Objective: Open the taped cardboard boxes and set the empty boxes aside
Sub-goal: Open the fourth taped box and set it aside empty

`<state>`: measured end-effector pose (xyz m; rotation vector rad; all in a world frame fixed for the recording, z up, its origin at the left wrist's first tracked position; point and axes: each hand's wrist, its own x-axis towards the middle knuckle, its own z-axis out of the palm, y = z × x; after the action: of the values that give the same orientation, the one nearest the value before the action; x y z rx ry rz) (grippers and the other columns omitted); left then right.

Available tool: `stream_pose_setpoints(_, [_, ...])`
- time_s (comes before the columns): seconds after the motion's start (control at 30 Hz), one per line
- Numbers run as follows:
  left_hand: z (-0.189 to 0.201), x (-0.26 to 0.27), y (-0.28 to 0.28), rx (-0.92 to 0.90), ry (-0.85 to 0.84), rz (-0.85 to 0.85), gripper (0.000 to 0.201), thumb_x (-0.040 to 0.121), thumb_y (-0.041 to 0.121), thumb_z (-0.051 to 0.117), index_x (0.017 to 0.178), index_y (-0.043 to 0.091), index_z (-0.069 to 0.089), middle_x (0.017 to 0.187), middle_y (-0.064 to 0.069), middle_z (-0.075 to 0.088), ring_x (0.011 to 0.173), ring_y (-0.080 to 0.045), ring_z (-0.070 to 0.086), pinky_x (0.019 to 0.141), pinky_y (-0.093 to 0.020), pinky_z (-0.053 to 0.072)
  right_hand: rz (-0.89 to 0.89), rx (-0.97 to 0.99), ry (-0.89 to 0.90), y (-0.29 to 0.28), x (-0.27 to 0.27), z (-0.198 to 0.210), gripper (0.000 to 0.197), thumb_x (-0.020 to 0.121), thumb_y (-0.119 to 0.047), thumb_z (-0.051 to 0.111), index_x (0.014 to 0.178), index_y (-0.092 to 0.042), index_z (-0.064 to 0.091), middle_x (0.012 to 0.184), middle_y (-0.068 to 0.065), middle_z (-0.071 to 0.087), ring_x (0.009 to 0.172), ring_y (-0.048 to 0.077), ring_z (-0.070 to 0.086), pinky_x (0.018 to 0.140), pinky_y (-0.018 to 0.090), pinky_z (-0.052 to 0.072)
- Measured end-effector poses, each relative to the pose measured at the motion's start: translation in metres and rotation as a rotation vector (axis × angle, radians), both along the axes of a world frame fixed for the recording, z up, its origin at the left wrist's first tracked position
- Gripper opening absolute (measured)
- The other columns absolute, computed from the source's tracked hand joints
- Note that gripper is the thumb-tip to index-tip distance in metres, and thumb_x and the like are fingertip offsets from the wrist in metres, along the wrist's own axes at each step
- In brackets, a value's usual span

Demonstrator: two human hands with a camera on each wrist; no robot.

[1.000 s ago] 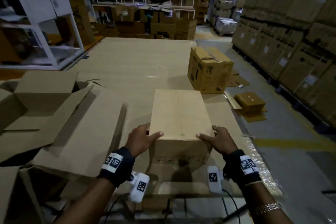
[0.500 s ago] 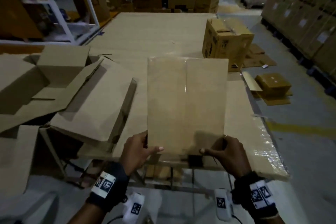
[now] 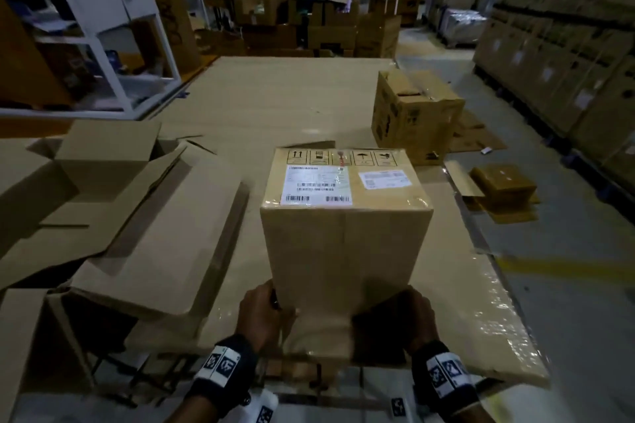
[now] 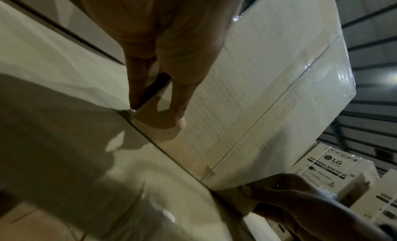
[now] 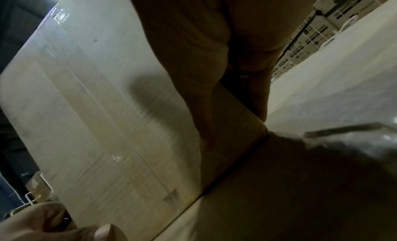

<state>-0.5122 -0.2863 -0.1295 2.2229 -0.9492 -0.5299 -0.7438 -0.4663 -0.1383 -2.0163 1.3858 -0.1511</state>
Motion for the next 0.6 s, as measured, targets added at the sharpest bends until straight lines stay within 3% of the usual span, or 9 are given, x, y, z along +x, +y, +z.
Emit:
stream_pose_setpoints(0.07, [0.009, 0.006, -0.001, -0.024, 0.078, -0.034, 0.040, 0.069, 0.047, 0.088, 0.102, 0.033, 0.071, 0.085, 0.021, 0.073, 0.075, 0.003, 0.069, 0.062, -0.011, 0.053, 0.043, -0.023, -0.060, 0.001, -0.003, 0.011, 0.051, 0.081, -0.045, 0.077, 0.116, -0.010, 0.063, 0.115, 0.009, 0.069, 0.110, 0.034, 0.064, 0.086, 0.033, 0.048])
stream_pose_setpoints(0.1, [0.016, 0.009, -0.001, -0.062, 0.141, -0.047, 0.047, 0.065, 0.052, 0.089, 0.104, 0.033, 0.071, 0.086, 0.022, 0.074, 0.079, 0.005, 0.070, 0.068, -0.016, 0.058, 0.049, -0.028, -0.146, 0.002, -0.007, 0.020, 0.053, 0.076, -0.050, 0.079, 0.107, -0.010, 0.066, 0.106, 0.007, 0.071, 0.104, 0.032, 0.067, 0.080, 0.034, 0.049])
stream_pose_setpoints(0.17, [0.041, 0.011, 0.000, -0.225, 0.273, -0.040, 0.070, 0.055, 0.064, 0.091, 0.113, 0.030, 0.071, 0.099, 0.017, 0.078, 0.091, -0.002, 0.073, 0.082, -0.031, 0.062, 0.009, -0.057, -0.376, 0.004, -0.014, 0.045, 0.051, 0.067, -0.058, 0.085, 0.090, -0.016, 0.069, 0.086, -0.003, 0.075, 0.086, 0.018, 0.073, 0.070, 0.033, 0.052])
stream_pose_setpoints(0.2, [0.057, 0.010, 0.002, -0.316, 0.302, -0.041, 0.074, 0.055, 0.067, 0.089, 0.116, 0.029, 0.071, 0.105, 0.015, 0.077, 0.098, -0.007, 0.074, 0.086, -0.034, 0.061, 0.010, -0.094, -0.474, 0.005, -0.014, 0.061, 0.038, 0.071, -0.050, 0.087, 0.088, -0.020, 0.071, 0.083, -0.007, 0.076, 0.081, 0.009, 0.072, 0.069, 0.028, 0.053])
stream_pose_setpoints(0.27, [0.095, 0.008, 0.006, -0.460, 0.317, -0.058, 0.064, 0.068, 0.061, 0.084, 0.122, 0.030, 0.069, 0.112, 0.015, 0.076, 0.106, -0.008, 0.072, 0.088, -0.030, 0.059, 0.038, -0.152, -0.607, 0.009, -0.011, 0.110, 0.020, 0.081, -0.033, 0.083, 0.096, -0.022, 0.075, 0.089, -0.015, 0.078, 0.083, -0.001, 0.072, 0.070, 0.016, 0.054])
stream_pose_setpoints(0.37, [0.149, 0.013, 0.004, -0.552, 0.214, -0.060, 0.062, 0.079, 0.074, 0.065, 0.129, 0.038, 0.067, 0.120, 0.019, 0.072, 0.110, -0.006, 0.069, 0.089, -0.032, 0.058, 0.069, -0.205, -0.737, 0.005, -0.005, 0.175, 0.024, 0.090, -0.033, 0.072, 0.109, -0.019, 0.076, 0.096, -0.017, 0.077, 0.089, -0.003, 0.072, 0.070, 0.010, 0.053])
stream_pose_setpoints(0.43, [0.174, 0.023, -0.005, -0.550, 0.128, 0.029, 0.069, 0.076, 0.087, 0.055, 0.128, 0.044, 0.066, 0.121, 0.021, 0.071, 0.108, -0.007, 0.070, 0.090, -0.040, 0.058, 0.063, -0.257, -0.705, -0.005, 0.003, 0.197, 0.032, 0.093, -0.045, 0.067, 0.113, -0.023, 0.077, 0.098, -0.018, 0.077, 0.092, -0.004, 0.071, 0.072, 0.015, 0.055])
stream_pose_setpoints(0.5, [0.190, 0.029, -0.016, -0.462, 0.005, 0.077, 0.066, 0.075, 0.091, 0.050, 0.120, 0.048, 0.069, 0.109, 0.021, 0.074, 0.099, -0.005, 0.071, 0.088, -0.042, 0.060, 0.022, -0.310, -0.580, -0.018, 0.012, 0.202, 0.043, 0.090, -0.060, 0.064, 0.113, -0.025, 0.078, 0.098, -0.015, 0.077, 0.092, -0.003, 0.070, 0.073, 0.024, 0.056])
stream_pose_setpoints(0.6, [0.196, 0.024, -0.023, -0.320, 0.006, 0.048, 0.045, 0.078, 0.081, 0.060, 0.100, 0.044, 0.075, 0.085, 0.023, 0.075, 0.079, 0.000, 0.072, 0.073, -0.039, 0.064, -0.029, -0.270, -0.425, -0.025, 0.018, 0.197, 0.050, 0.081, -0.073, 0.063, 0.086, -0.024, 0.076, 0.076, -0.011, 0.071, 0.075, 0.009, 0.068, 0.060, 0.028, 0.050])
